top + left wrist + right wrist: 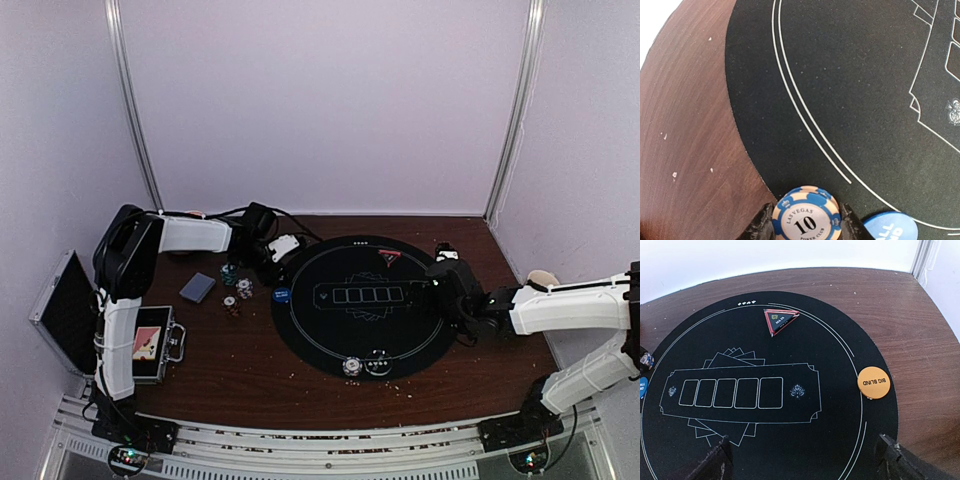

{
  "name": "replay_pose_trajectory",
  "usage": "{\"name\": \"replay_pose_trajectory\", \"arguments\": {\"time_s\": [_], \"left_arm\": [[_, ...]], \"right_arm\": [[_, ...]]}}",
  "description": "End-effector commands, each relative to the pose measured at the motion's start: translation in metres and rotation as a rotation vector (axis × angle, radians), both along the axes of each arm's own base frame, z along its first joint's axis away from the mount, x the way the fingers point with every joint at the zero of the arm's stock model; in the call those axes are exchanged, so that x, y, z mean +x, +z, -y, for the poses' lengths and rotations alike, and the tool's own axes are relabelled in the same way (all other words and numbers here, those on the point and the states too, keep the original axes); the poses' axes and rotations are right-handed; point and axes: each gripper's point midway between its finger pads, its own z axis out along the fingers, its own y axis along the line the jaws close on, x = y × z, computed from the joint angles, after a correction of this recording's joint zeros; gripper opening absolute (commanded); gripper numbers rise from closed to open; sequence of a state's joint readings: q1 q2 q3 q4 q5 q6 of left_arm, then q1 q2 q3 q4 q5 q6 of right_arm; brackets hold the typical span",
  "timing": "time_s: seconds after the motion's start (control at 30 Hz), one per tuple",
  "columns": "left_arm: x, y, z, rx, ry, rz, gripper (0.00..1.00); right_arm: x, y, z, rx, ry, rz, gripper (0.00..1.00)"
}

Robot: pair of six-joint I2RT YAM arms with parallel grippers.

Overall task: Distribute texas hold em gaming equipment
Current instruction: Place the poker chips pile at the big blind area, then pick up the pile of poker chips from the pile of poker chips.

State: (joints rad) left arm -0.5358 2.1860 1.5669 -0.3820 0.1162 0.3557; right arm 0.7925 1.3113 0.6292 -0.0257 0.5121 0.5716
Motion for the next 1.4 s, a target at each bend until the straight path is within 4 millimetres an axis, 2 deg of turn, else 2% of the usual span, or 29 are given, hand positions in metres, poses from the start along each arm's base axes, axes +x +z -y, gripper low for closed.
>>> {"name": "replay_pose_trajectory", "arguments": {"time_s": [0.0,0.33,0.47,0.6,0.8,0.9,0.93,1.07,1.3,1.37], "left_arm": [[0.007,-0.005,0.003,-0.018,0.007,0.01,0.43],[0.008,-0.001,0.003,-0.026,0.009,0.013,0.51],[0.009,0.012,0.005,-0.046,0.008,0.03,0.56],[0.016,0.048,0.006,-0.08,0.023,0.09,0.64],[0.023,0.112,-0.011,-0.148,0.065,0.189,0.75],[0.019,0.135,-0.026,-0.168,0.078,0.219,0.94],[0.015,0.137,-0.031,-0.165,0.078,0.217,0.97],[-0.009,0.141,-0.051,-0.138,0.077,0.216,0.98],[-0.058,0.117,-0.073,-0.121,0.006,0.139,0.98],[-0.065,0.111,-0.081,-0.128,0.004,0.131,0.98]], "right_arm": [[0.001,0.007,-0.004,0.01,0.011,0.019,1.0],[0.001,0.006,-0.004,0.008,0.013,0.017,1.0],[0.001,0.006,-0.004,0.008,0.012,0.018,1.0],[0.001,0.006,-0.003,0.009,0.011,0.019,1.0],[0.001,0.007,-0.004,0.01,0.013,0.018,1.0],[0.0,0.008,-0.004,0.012,0.014,0.02,1.0],[0.0,0.008,-0.004,0.013,0.013,0.021,1.0],[0.0,0.008,-0.004,0.013,0.018,0.02,1.0],[0.0,0.008,-0.005,0.016,0.022,0.017,1.0],[0.0,0.007,-0.005,0.014,0.021,0.017,1.0]]}}
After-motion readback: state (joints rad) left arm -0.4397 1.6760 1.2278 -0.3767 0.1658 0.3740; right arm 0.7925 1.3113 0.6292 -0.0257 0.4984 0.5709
